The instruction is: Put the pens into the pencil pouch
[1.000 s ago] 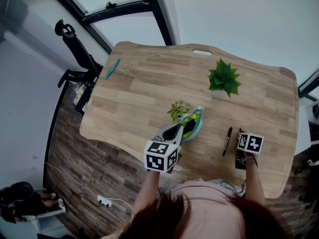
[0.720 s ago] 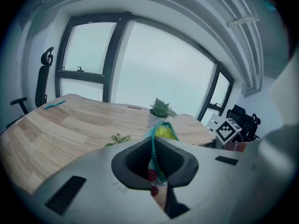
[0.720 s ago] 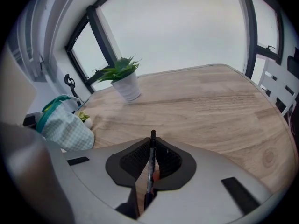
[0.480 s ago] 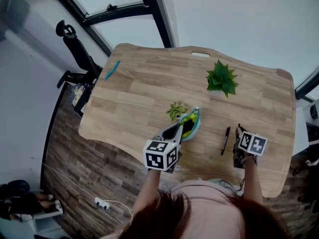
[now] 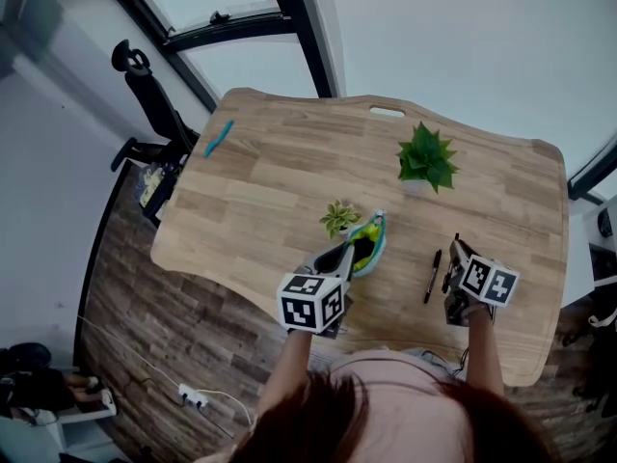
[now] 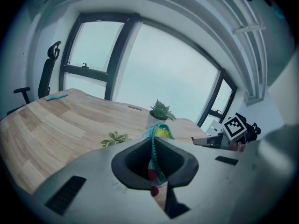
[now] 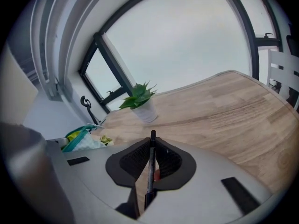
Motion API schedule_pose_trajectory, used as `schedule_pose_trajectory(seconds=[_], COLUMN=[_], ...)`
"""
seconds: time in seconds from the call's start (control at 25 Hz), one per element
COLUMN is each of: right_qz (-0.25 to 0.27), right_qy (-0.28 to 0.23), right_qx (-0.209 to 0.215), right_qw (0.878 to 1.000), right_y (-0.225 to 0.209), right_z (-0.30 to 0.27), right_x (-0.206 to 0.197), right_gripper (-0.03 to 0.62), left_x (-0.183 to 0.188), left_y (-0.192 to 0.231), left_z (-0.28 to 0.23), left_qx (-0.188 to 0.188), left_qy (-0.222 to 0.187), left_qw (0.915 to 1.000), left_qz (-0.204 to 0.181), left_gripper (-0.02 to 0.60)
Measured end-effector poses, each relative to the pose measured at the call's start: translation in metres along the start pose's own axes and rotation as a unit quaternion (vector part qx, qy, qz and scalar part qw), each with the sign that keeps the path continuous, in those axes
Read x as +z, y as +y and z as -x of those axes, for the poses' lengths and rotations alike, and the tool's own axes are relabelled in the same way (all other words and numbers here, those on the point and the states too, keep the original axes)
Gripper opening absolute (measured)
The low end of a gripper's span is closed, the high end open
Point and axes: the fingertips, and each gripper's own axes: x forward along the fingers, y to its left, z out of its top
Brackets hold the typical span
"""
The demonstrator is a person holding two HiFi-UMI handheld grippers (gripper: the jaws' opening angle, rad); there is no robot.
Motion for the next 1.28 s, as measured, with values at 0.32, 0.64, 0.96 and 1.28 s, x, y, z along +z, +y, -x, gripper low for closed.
schedule_pose_trajectory(seconds=[0.32, 0.64, 0.96, 1.28], right_qz=[-0.003, -0.003, -0.019, -0.032], right_qy=[-0.028, -0.058, -0.082, -0.107], right_qx=[0.047, 0.103, 0.156, 0.193], right_qw=[0.999, 0.993, 0.984, 0.975], right_y=[0.026, 0.056, 0.082, 0.103], right_z=[0.002, 0.004, 0.0, 0.002], right_x=[0.016, 0.031, 0.045, 0.057], right_gripper=[0.031, 0.031, 0.031, 0.031], left_x=[0.001, 0.001, 0.001, 0.001], left_y=[-0.004, -0.007, -0.009, -0.011], left_z=[0.0, -0.002, -0.004, -0.005], left_qx=[-0.002, -0.002, -0.004, -0.006], left_qy=[-0.006, -0.004, -0.004, -0.001], left_qw=[0.9999, 0.9999, 0.9998, 0.9998], left_qz=[0.015, 0.016, 0.019, 0.017], left_gripper=[0.011, 0.011, 0.011, 0.011])
